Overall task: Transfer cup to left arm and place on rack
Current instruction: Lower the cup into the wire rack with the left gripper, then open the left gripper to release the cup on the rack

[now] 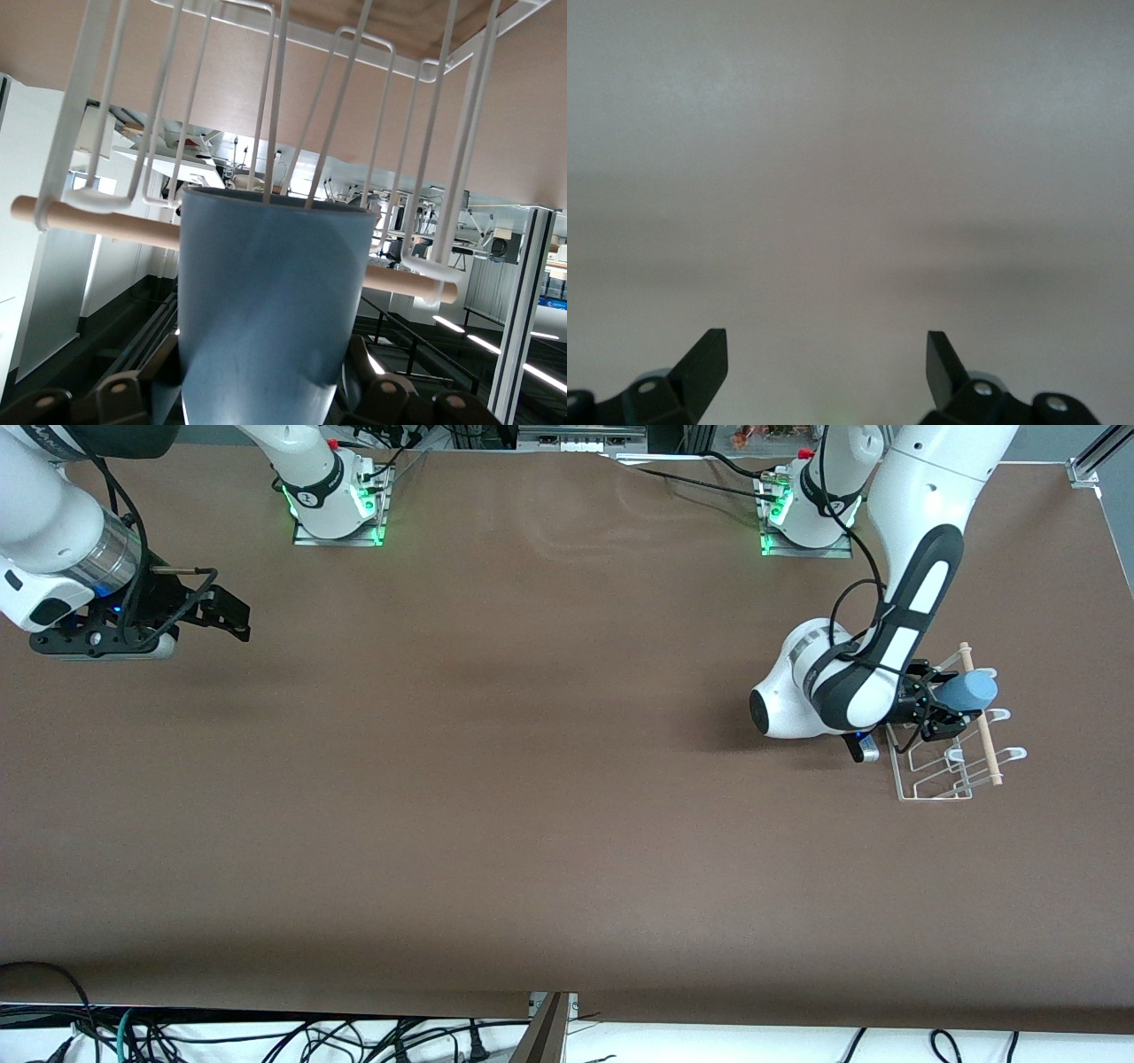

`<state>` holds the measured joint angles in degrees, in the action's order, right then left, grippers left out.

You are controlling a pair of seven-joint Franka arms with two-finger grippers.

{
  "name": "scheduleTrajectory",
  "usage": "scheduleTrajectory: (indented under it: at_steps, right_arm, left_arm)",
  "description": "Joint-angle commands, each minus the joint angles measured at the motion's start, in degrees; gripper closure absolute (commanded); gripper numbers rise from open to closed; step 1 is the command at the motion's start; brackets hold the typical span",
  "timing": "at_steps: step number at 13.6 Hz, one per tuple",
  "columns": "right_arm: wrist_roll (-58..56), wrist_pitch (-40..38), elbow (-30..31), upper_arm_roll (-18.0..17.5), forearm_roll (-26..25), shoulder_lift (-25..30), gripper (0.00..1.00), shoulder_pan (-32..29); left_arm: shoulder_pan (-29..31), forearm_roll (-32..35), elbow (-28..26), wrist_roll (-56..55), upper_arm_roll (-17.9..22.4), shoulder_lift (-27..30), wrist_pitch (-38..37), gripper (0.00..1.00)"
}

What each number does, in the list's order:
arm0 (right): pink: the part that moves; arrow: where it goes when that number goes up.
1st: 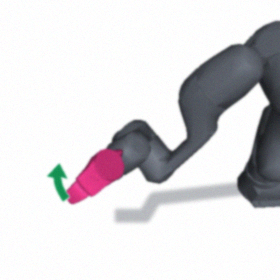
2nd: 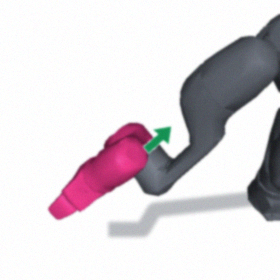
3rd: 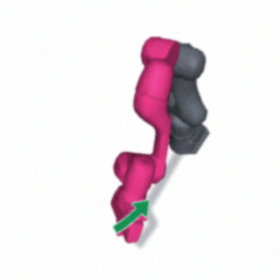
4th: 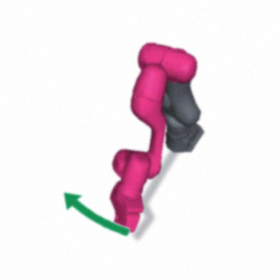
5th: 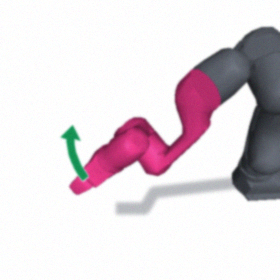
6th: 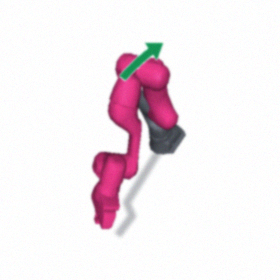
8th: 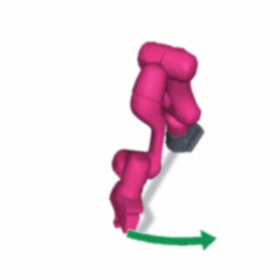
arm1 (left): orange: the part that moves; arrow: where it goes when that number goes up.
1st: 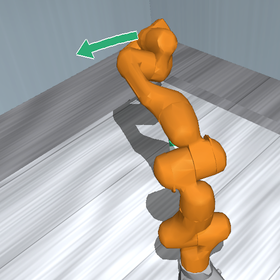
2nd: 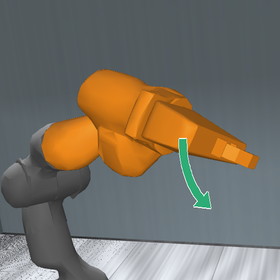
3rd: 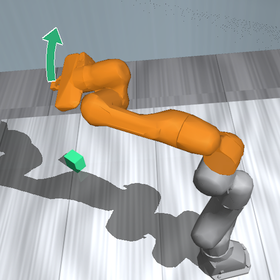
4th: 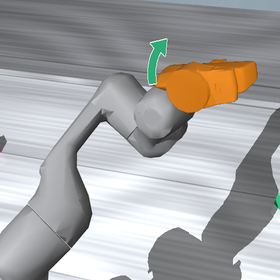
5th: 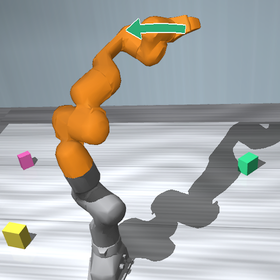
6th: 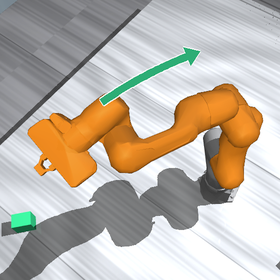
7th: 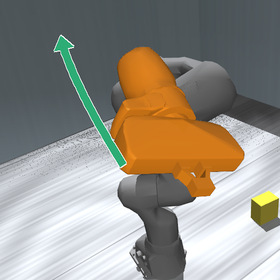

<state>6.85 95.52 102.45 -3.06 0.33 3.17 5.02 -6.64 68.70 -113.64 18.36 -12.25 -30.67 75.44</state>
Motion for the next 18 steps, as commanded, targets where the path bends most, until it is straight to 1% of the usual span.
scheduleTrajectory:
  at_steps: [1,4,5,6,7,9,12,13,14,16,17,18]
  right_arm:
    - [0.4,-1.1,-4.2,0.1,0.9,-2.4,0.01,0.3]
    - [0.3,-1.4,-5.3,0.1,0.9,-3.1,0.01,0.5]
    - [0.3,-1.4,-5.3,0.1,0.9,-3.1,0.01,0.5]
    - [0.4,-1.4,-5.3,0.2,0.9,-3.1,0.01,0.5]
    - [0.4,-1.4,-5.3,0.1,0.9,-3.1,0.01,0.5]
    - [0.4,-1.2,-5.3,0.2,0.9,-3.5,0.01,0.4]
    - [0.3,-0.9,-5.3,0.2,0.8,-3.7,0.01,0.4]
    - [0.2,-0.8,-5.3,0.2,0.7,-3.7,0.01,0.4]
    - [0.2,-0.8,-5.3,0.2,0.7,-3.8,0.01,0.4]
    - [0.2,-0.7,-5.3,0.2,0.6,-3.8,0.01,0.4]
    - [0.2,-0.7,-5.3,0.2,0.6,-3.8,0.01,0.4]
    - [0.2,-0.7,-5.3,0.2,0.6,-3.8,0.01,0.4]
  left_arm:
    - [0.3,1.3,1.6,-0.3,-0.2,0.1,-0.1,0.00]
    - [0.8,-0.5,4.1,0.5,-0.3,1.3,-0.3,0.00]
    - [0.8,-2.6,5.0,0.4,-0.4,2.3,-0.4,0.00]
    - [0.8,-7.3,7.4,0.4,-0.3,3.4,-0.6,0.00]
    - [0.9,-11.9,11.2,0.7,-0.1,3.9,-0.9,0.00]
    - [2.1,-18.0,18.0,0.7,0.1,4.3,-3.0,0.00]
    - [3.5,-30.4,30.9,-0.5,0.2,4.8,-7.3,0.00]
    - [3.5,-34.0,34.4,-1.8,0.2,5.1,-7.9,0.00]
    - [3.5,-36.6,37.4,-4.3,0.1,5.3,-8.0,0.00]
    - [3.5,-42.2,41.5,-8.4,0.0,6.0,-7.5,0.00]
    - [3.7,-44.7,44.7,-9.7,0.1,6.0,-7.1,0.00]
    - [3.8,-45.8,47.5,-10.9,0.1,5.8,-6.8,0.00]
